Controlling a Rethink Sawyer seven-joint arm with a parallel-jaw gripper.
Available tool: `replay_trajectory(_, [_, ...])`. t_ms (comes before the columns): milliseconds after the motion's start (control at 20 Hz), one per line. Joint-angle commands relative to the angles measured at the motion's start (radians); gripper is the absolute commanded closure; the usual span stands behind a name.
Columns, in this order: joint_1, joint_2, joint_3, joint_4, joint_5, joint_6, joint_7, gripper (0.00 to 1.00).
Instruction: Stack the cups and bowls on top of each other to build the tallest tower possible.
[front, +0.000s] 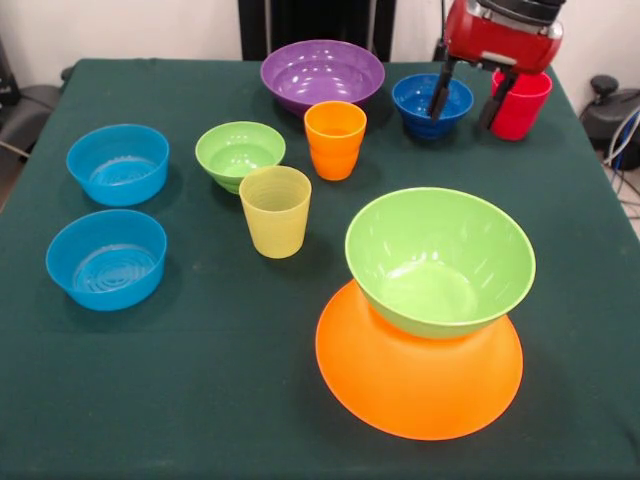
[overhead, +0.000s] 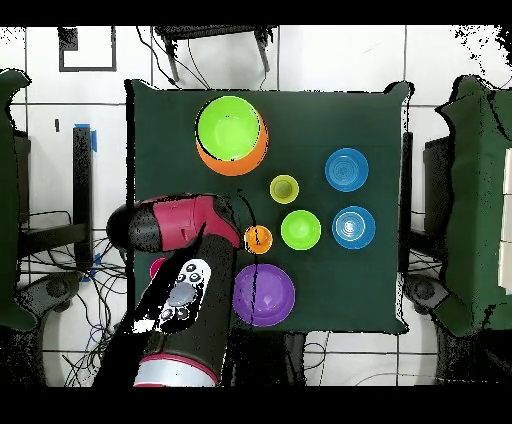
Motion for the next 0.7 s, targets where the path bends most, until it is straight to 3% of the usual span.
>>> replay_trajectory(50, [-0.132,-0.065,0.149,0.135,-0.057,-0.218,0.040,0.00])
replay_trajectory(500, [-0.249,-0.008,0.180,0.341,-0.068,-0.373,0.124,0.00])
replay_trajectory(700, [-0.254,0.029,0.161,0.378,-0.063,-0.423,0.139,0.00])
